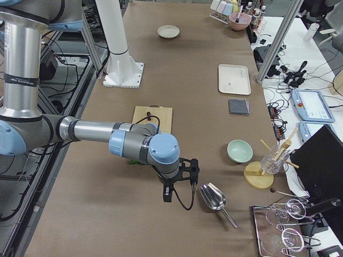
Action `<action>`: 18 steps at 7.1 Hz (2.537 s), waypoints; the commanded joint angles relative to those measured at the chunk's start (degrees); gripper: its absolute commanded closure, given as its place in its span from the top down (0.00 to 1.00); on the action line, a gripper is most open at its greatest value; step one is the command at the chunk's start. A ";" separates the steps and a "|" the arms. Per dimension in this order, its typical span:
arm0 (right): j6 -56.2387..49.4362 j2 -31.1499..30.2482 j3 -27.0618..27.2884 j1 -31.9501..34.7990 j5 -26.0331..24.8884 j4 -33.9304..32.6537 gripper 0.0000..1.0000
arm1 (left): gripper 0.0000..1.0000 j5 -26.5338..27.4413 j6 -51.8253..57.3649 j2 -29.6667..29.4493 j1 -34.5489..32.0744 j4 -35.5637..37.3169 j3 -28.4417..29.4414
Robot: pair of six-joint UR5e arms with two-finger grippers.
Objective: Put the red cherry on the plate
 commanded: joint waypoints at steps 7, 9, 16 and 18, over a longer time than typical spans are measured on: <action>-0.02 -0.18 0.78 0.00 0.15 0.00 1.00 | 0.98 -0.26 -0.16 0.33 1.14 -9.34 -2.85; -0.02 -0.18 0.78 0.00 0.07 0.00 1.00 | 0.98 -5.66 -0.16 1.57 1.23 -13.53 0.75; 0.42 -0.09 0.34 0.00 -0.02 0.00 1.00 | 0.98 -10.55 -33.89 12.37 21.06 -46.99 2.52; 0.42 -0.09 0.16 0.00 0.15 0.00 1.00 | 0.98 -10.55 -33.91 12.56 27.48 -47.37 2.70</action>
